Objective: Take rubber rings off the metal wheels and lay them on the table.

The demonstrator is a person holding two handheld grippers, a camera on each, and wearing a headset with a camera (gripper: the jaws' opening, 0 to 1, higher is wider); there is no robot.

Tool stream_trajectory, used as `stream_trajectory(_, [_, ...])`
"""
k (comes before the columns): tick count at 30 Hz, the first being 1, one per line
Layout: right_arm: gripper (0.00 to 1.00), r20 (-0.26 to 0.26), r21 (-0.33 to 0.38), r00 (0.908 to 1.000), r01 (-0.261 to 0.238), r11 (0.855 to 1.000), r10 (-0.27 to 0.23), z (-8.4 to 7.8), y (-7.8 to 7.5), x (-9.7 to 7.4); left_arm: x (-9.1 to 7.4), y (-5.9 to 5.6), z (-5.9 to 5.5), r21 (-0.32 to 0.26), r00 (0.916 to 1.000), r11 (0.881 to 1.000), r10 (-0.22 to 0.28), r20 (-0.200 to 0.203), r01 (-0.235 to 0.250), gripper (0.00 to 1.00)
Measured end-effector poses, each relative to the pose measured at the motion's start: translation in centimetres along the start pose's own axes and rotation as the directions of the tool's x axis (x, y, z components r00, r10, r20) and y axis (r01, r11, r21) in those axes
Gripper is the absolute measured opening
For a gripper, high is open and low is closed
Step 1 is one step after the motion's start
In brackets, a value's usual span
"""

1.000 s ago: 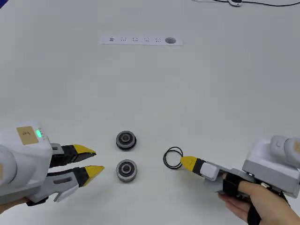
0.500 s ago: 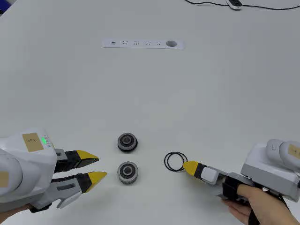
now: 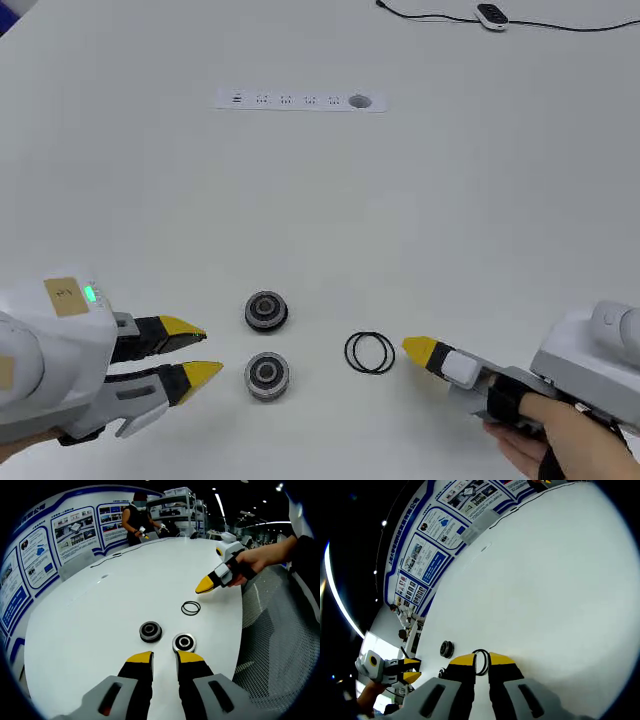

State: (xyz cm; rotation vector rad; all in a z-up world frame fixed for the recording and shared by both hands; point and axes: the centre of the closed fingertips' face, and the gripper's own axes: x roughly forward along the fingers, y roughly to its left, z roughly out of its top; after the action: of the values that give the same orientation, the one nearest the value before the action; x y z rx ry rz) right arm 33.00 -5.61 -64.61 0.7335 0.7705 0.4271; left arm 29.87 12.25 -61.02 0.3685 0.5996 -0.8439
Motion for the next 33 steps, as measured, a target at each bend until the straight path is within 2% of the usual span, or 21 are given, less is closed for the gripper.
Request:
stream_trajectory(2, [0.12, -0.005, -0.019, 0.9995, -0.032, 0.999, 0.032, 0.1, 0.8, 0.2, 0.1, 0.1, 1.2, -0.023, 0.9989, 1.000, -0.015, 0.045, 0.016, 0.19])
stream_trajectory(7, [0.18, -0.012, -0.051, 0.9958, -0.091, 0.995, 0.091, 0.4, 2.2, 0.7, 1.1, 1.5, 2.4, -0.026, 0.9986, 1.000, -0.003, 0.052, 0.004, 0.18])
stream_trajectory(8, [0.19, -0.018, -0.054, 0.9949, -0.100, 0.994, 0.099, 0.3, 2.4, 0.8, 1.4, 1.6, 3.0, -0.052, 0.9966, 0.999, -0.011, 0.082, 0.015, 0.18])
stream_trajectory(9, [0.19, -0.022, -0.054, 0.9945, -0.104, 0.993, 0.103, 0.2, 2.6, 1.0, 1.6, 1.6, 3.4, -0.059, 0.9956, 0.998, -0.018, 0.092, 0.024, 0.17])
stream_trajectory(11, [0.19, -0.030, -0.056, 0.9932, -0.114, 0.992, 0.112, 0.0, 2.8, 1.2, 2.3, 1.9, 3.6, -0.045, 0.9960, 0.999, -0.019, 0.087, 0.023, 0.17])
stream_trajectory(14, [0.19, -0.044, -0.090, 0.9930, -0.113, 0.990, 0.109, -0.4, 2.9, 1.3, 3.7, 1.9, 3.2, -0.013, 0.9981, 0.999, -0.039, 0.048, 0.039, 0.17])
stream_trajectory(15, [0.19, -0.045, -0.107, 0.9935, -0.109, 0.988, 0.104, -0.4, 2.8, 1.3, 4.2, 1.9, 3.2, -0.009, 0.9980, 0.999, -0.046, 0.043, 0.046, 0.17])
stream_trajectory(18, [0.19, -0.044, -0.101, 0.9927, -0.116, 0.988, 0.112, -0.2, 2.7, 1.3, 5.2, 2.1, 3.1, -0.014, 0.9976, 0.998, -0.056, 0.041, 0.057, 0.17])
stream_trajectory(20, [0.19, -0.043, -0.100, 0.9922, -0.121, 0.988, 0.117, -0.1, 2.7, 1.3, 5.9, 2.2, 2.8, -0.011, 0.9978, 0.998, -0.062, 0.025, 0.062, 0.17])
stream_trajectory(25, [0.17, -0.019, -0.086, 0.9922, -0.124, 0.988, 0.123, 0.7, 2.5, 1.3, 7.0, 2.3, 1.9, 0.011, 0.9967, 0.997, -0.079, -0.019, 0.080, 0.17])
stream_trajectory(33, [0.17, -0.023, -0.072, 0.9922, -0.124, 0.990, 0.123, 0.5, 2.3, 1.6, 7.6, 2.2, 1.5, 0.032, 0.9949, 0.995, -0.089, -0.047, 0.091, 0.17])
